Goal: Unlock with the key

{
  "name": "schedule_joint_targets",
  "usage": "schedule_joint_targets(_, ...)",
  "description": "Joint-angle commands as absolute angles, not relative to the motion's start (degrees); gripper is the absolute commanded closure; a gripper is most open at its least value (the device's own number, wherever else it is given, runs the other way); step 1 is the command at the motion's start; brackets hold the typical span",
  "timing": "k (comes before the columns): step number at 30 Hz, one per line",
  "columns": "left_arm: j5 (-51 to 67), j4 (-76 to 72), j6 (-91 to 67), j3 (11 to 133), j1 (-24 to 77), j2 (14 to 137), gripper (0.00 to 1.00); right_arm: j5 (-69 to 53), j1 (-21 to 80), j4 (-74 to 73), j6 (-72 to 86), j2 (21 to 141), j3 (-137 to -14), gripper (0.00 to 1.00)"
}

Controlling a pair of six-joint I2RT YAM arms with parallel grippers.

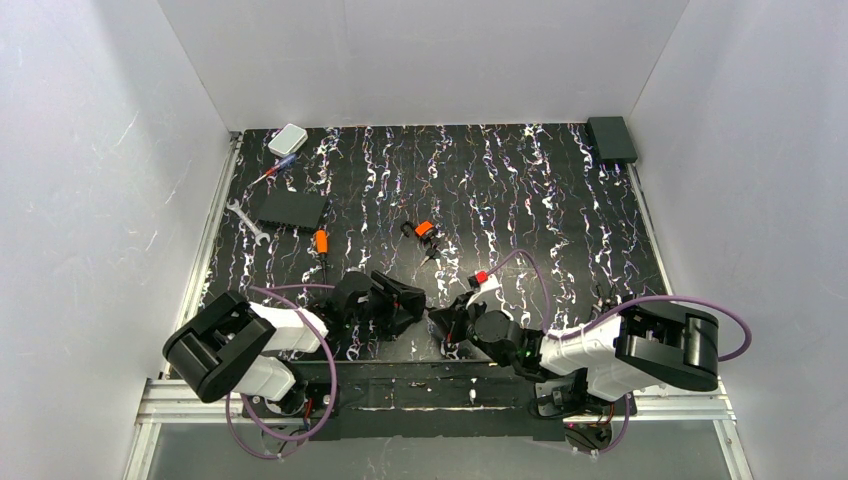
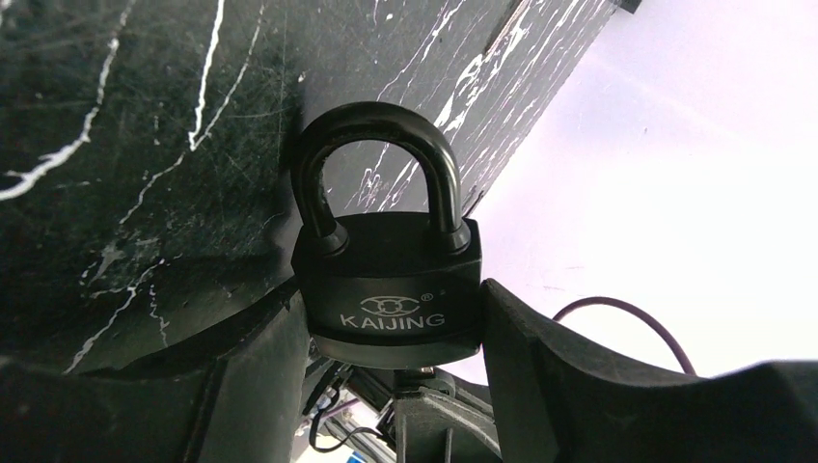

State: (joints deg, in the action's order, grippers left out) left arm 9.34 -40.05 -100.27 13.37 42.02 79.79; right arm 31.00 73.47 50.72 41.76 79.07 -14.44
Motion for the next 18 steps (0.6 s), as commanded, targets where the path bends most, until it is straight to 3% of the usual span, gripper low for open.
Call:
schedule_joint_targets(1,22.6,-52.4,-102.6,14.1,43.9,80.1,1.00,25.3,72.7,54.9,40.3,77.7,-18.1,0.99)
schedule_joint_targets(18,22.0,-57.6,-103.9,12.2,42.0,81.6,1.00,28.6,72.7,41.9,39.2,64.5,-15.7,0.99)
